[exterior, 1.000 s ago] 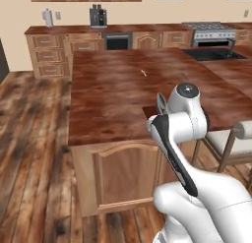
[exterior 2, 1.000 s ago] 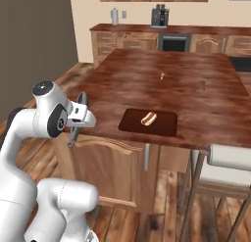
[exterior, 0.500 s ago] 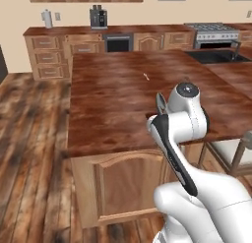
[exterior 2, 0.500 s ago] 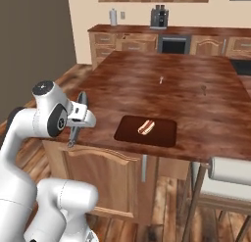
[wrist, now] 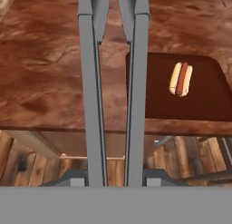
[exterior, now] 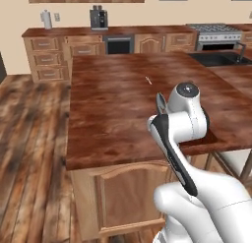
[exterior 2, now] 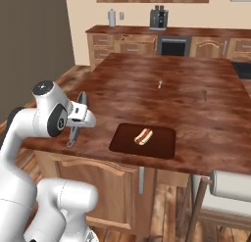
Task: Take the tongs from the drawer on the right and place them on the dining counter next to the tray containing the hot dog.
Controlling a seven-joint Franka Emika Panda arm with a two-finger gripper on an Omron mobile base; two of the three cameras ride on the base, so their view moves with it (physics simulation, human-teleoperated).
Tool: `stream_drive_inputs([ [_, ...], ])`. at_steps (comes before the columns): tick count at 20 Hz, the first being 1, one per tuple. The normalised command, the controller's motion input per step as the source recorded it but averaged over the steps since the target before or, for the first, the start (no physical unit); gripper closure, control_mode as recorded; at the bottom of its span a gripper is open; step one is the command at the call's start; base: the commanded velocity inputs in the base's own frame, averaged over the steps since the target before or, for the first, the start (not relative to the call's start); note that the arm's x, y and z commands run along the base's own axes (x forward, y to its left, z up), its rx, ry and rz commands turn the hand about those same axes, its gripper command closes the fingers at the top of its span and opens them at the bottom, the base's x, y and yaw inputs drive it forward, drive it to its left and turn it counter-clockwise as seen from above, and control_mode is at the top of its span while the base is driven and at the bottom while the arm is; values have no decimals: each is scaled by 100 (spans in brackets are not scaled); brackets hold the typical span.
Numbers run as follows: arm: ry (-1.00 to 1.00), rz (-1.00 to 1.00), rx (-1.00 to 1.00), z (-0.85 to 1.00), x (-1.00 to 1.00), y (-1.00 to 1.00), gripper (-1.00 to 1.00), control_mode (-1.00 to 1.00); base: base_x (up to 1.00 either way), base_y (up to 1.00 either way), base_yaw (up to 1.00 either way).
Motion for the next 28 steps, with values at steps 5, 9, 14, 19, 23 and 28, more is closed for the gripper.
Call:
stream_drive_inputs([
  [5,0,0,0,0,0,0,100,100,48,-8,0],
  [9,0,0,0,0,0,0,100,100,41,-9,0],
  [14,1,0,0,-2,0,-4,100,-100,0,-1,0],
  [19,6,2,3,-25,18,-2,100,-100,0,0,0],
  [23,8,4,8,-28,41,-9,100,-100,0,0,0],
  [28,9,3,3,-28,58,-2,100,-100,0,0,0],
])
